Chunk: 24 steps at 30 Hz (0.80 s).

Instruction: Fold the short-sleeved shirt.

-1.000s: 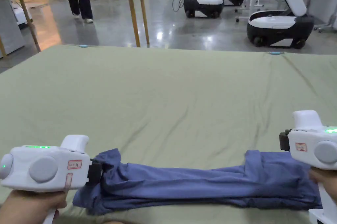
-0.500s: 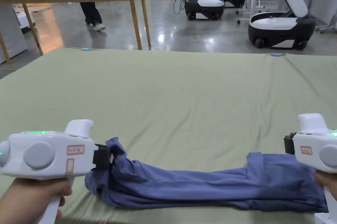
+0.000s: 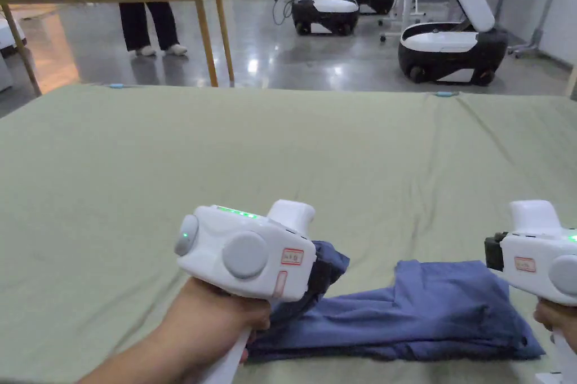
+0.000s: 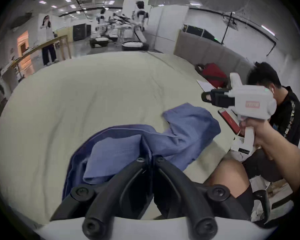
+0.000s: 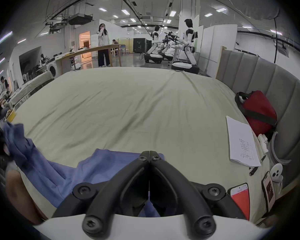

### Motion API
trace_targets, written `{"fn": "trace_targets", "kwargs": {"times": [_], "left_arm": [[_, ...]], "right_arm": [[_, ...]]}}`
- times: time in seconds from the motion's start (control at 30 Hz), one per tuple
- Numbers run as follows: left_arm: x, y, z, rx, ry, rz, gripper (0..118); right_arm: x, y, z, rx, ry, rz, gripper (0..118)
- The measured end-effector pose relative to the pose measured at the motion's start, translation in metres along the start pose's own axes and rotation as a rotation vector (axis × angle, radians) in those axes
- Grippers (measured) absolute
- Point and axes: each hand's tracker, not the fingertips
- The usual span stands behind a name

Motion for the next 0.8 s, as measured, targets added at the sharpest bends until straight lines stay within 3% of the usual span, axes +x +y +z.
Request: {"fn": "trace_targets", "kwargs": {"times": [0.17, 0.23, 0.27, 0.3, 0.33, 0.37, 0.43, 0.53, 0.57, 0.6, 0.63, 0.67, 0.8], "left_arm": [[0.011, -0.026, -0.066, -0.108, -0.06, 0.08, 2], [0.008, -0.03, -0.069, -0.108, -0.053, 0.082, 13], [0.005, -0.029, -0.063, -0.096, -0.056, 0.092, 28], [0.0, -0.024, -0.055, -0.078, -0.079, 0.107, 72], [-0.004, -0.019, -0.047, -0.072, -0.094, 0.115, 98], [-0.011, -0.015, -0.032, -0.046, -0.114, 0.125, 105], [-0.025, -0.008, -0.001, 0.046, -0.175, 0.117, 104], [-0.045, -0.005, 0.041, 0.098, -0.053, 0.11, 103], [-0.056, -0.007, 0.047, 0.1, -0.025, 0.103, 98], [-0.063, -0.008, 0.048, 0.092, -0.008, 0.103, 69], [-0.068, -0.014, 0.048, 0.043, 0.027, 0.108, 27], [-0.073, -0.018, 0.046, 0.042, 0.044, 0.116, 0], [-0.079, -0.032, 0.023, -0.014, 0.042, 0.117, 0]], "right_arm": [[0.008, -0.009, 0.006, -0.015, -0.007, -0.006, 1], [0.011, -0.011, 0.006, -0.018, -0.007, -0.005, 1], [0.012, -0.011, 0.006, -0.019, -0.006, -0.006, 1], [0.013, -0.012, 0.005, -0.021, -0.006, -0.004, 1], [0.012, -0.012, 0.004, -0.021, -0.007, 0.0, 1], [0.012, -0.011, 0.003, -0.022, -0.006, 0.001, 1], [0.012, -0.009, 0.002, -0.016, 0.0, -0.006, 1], [0.007, -0.005, 0.003, 0.001, 0.017, -0.007, 1], [0.004, -0.004, 0.001, 0.006, 0.021, 0.001, 1], [0.002, -0.004, 0.001, 0.01, 0.024, 0.006, 1], [0.0, -0.003, 0.001, 0.012, 0.031, 0.01, 1], [-0.003, -0.003, 0.0, 0.014, 0.036, 0.014, 1], [-0.01, -0.006, -0.002, 0.012, 0.051, 0.023, 1]]}}
